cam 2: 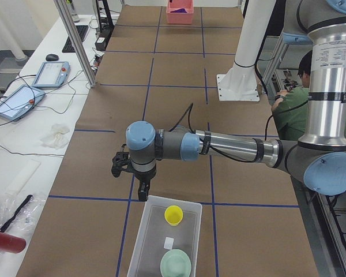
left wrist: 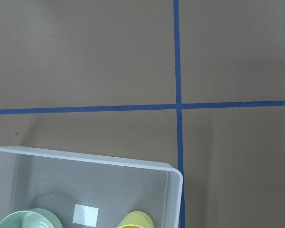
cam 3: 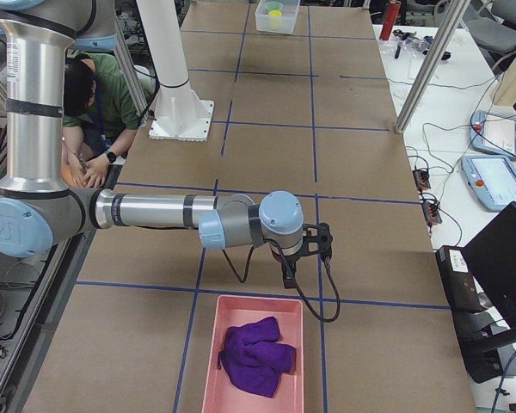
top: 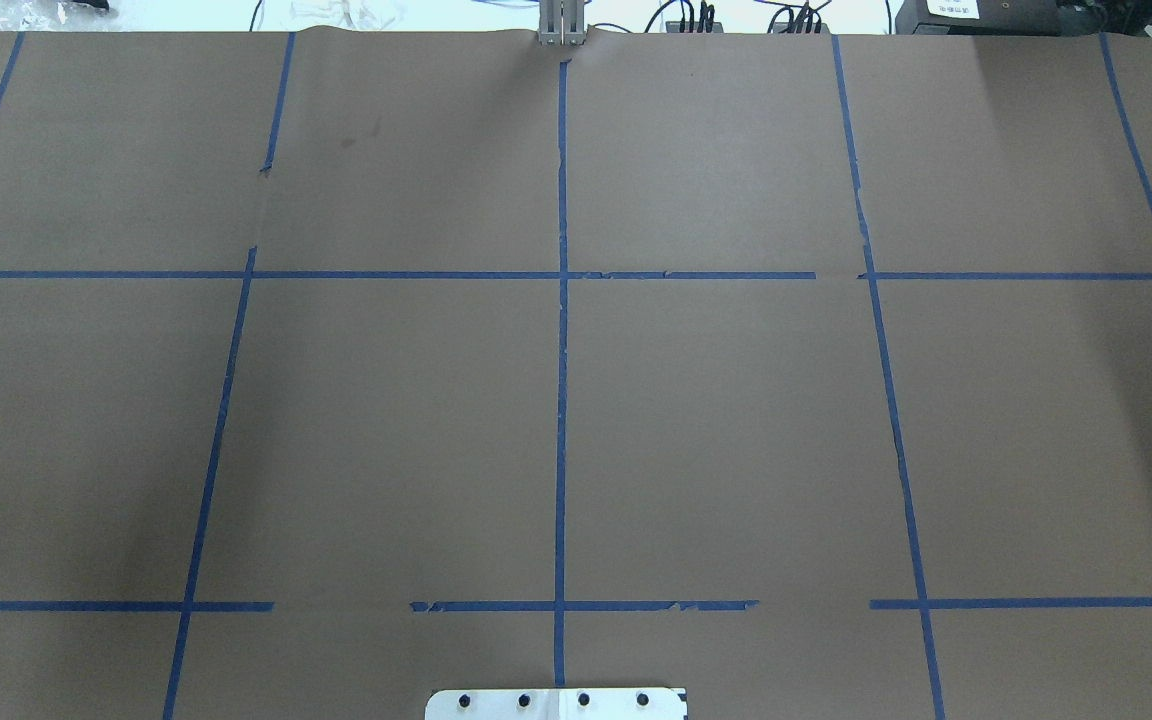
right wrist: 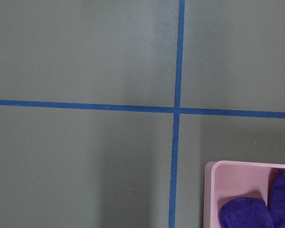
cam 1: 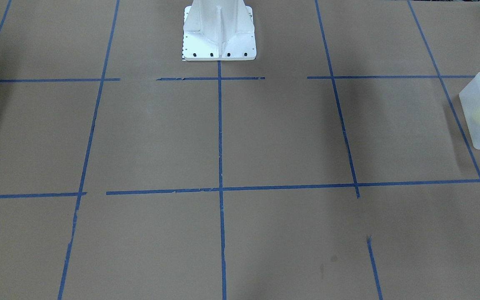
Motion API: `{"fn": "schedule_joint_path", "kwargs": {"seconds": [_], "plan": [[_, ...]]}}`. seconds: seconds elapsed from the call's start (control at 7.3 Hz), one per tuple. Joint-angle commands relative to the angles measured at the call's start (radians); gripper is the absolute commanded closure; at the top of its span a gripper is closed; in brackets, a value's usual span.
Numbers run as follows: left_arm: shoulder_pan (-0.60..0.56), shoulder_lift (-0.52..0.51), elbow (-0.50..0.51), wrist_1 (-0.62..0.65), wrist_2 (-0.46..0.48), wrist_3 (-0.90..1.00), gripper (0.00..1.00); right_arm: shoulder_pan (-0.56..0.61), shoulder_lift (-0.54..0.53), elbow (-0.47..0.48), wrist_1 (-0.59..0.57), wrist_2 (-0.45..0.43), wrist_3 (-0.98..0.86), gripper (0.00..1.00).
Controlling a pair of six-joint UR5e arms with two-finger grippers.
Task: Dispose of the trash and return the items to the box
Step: 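Lower the green bowl into the clear bin beside the cup and release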
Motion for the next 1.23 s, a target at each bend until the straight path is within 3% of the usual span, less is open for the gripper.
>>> {"fn": "schedule_joint_path", "kwargs": {"seconds": [0.0, 1.1], "plan": [[0.020, 0.003, 0.023, -0.020, -0.003, 0.008, 0.00, 0.000, 0.004, -0.001, -0.002, -0.001, 0.000, 0.00], [-0.011, 0.040, 0.039, -0.042, -0.006, 0.059, 0.00, 0.000, 0.006, -0.041, -0.001, -0.007, -0.008, 0.00]]}}
